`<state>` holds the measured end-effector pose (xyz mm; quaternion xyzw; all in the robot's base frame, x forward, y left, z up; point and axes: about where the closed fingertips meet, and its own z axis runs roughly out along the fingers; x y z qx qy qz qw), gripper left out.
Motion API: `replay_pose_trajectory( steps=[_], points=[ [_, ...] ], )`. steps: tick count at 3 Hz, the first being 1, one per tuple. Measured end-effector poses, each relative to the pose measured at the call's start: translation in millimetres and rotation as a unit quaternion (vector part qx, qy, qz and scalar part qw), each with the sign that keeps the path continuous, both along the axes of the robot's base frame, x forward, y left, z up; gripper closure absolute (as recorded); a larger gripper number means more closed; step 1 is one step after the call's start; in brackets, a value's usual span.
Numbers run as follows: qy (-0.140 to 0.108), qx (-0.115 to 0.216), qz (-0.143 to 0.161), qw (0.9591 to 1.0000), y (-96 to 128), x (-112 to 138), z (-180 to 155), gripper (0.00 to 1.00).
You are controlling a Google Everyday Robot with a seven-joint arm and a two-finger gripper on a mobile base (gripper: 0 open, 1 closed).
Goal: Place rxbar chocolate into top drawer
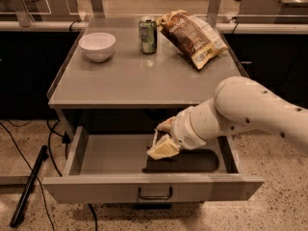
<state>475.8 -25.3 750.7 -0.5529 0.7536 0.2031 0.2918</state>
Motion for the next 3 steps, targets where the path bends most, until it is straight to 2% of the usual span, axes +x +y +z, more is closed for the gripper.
replay_pose_trajectory(
  steps=[1, 3],
  points=[
    [-0.019, -0.016, -0.006, 0.9997, -2.6, 4.8, -10.6, 1.0],
    [-0.067, -0.04, -0.005, 0.9969, 0.7, 31.7, -45.5, 1.0]
  ],
)
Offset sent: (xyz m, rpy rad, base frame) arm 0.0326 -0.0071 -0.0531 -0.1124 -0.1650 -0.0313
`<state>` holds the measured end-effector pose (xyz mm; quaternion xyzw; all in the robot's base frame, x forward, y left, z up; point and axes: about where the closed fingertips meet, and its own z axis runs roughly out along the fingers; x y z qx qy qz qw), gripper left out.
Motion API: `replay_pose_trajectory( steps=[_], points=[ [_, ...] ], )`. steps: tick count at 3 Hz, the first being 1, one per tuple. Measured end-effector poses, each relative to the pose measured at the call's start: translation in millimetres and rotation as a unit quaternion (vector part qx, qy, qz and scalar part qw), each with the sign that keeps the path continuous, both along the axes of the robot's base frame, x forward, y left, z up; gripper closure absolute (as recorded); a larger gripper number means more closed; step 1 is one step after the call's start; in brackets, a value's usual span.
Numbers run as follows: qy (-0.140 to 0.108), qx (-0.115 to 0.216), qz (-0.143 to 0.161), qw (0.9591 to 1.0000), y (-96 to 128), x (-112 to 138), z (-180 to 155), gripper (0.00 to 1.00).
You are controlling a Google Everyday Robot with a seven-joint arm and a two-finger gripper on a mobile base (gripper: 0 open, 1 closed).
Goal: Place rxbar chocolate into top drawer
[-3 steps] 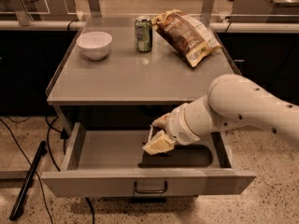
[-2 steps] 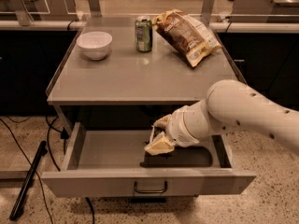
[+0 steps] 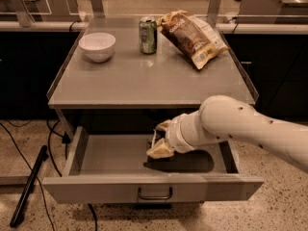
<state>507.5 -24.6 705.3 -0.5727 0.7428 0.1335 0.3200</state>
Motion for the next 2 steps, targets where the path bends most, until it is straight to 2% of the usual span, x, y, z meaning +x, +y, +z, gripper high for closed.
replay_pose_trajectory(
  steps=[1, 2],
  points=[
    [-0.008, -0.002, 0.005, 1.0, 4.1, 14.5, -16.7, 1.0],
    [-0.004, -0.005, 0.002, 1.0, 3.3, 27.0, -36.5, 1.0]
  ],
)
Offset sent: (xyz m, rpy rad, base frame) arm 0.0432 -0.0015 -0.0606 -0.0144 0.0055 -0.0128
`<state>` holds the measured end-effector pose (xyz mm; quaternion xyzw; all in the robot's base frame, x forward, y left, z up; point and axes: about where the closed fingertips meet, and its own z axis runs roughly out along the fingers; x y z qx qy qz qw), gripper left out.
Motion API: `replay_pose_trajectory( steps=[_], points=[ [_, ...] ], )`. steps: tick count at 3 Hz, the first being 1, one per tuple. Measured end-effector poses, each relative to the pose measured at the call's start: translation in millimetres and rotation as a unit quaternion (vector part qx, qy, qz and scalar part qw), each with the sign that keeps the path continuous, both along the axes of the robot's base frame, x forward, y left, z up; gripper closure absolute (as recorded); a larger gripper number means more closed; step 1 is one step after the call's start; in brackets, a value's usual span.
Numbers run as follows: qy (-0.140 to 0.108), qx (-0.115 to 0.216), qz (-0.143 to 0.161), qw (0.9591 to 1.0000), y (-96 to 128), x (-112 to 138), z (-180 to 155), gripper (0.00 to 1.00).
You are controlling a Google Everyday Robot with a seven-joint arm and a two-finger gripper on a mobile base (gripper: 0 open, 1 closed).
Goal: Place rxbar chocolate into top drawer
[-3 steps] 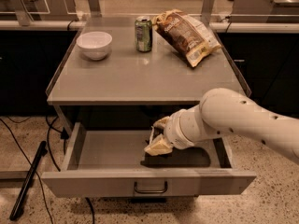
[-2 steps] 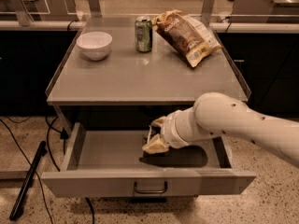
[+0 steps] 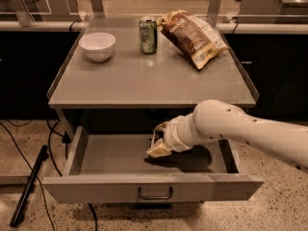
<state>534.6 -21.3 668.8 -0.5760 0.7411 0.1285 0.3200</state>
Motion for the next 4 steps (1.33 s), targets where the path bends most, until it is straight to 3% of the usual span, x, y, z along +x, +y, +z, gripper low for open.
replay_pose_trajectory(
  steps=[2, 4],
  points=[
    [0.025, -0.013, -0.019, 0.9994, -12.3, 13.9, -38.0, 1.0],
    [0.046, -0.02, -0.018, 0.9986, -11.0, 15.5, -64.0, 1.0]
  ],
)
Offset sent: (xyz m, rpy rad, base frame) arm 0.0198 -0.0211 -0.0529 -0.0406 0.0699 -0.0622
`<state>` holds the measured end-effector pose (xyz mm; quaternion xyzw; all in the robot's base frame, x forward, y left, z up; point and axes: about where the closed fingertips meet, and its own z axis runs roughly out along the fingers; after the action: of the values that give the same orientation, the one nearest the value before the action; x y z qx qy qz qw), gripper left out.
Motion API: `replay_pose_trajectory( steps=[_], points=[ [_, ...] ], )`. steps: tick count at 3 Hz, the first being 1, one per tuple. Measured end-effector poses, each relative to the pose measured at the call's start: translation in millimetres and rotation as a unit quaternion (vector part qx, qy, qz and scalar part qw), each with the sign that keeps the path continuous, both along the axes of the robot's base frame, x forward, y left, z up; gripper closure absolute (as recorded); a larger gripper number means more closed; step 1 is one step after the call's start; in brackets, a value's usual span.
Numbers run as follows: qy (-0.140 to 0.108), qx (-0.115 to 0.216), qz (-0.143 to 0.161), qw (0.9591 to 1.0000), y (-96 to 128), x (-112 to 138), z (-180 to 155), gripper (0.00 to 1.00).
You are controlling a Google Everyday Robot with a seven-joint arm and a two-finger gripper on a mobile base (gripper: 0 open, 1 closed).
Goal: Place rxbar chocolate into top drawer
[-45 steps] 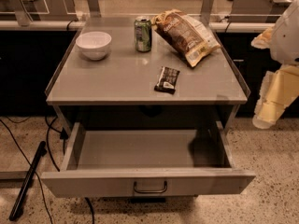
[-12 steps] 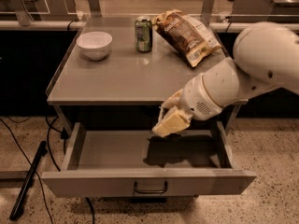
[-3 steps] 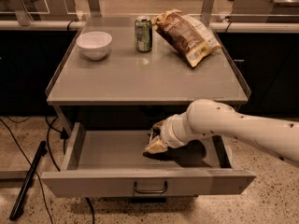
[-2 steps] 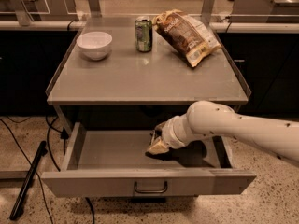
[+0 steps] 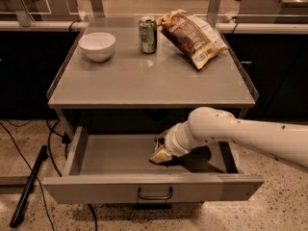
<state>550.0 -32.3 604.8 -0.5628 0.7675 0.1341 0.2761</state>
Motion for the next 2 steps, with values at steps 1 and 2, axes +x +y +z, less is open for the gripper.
replay_pose_trajectory(
  steps=[1, 2],
  points=[
    [0.0, 0.0, 0.0, 1.0, 0.1, 0.0, -0.3, 0.82],
    [0.0, 0.0, 0.0, 1.0, 0.1, -0.1, -0.3, 0.59]
  ],
)
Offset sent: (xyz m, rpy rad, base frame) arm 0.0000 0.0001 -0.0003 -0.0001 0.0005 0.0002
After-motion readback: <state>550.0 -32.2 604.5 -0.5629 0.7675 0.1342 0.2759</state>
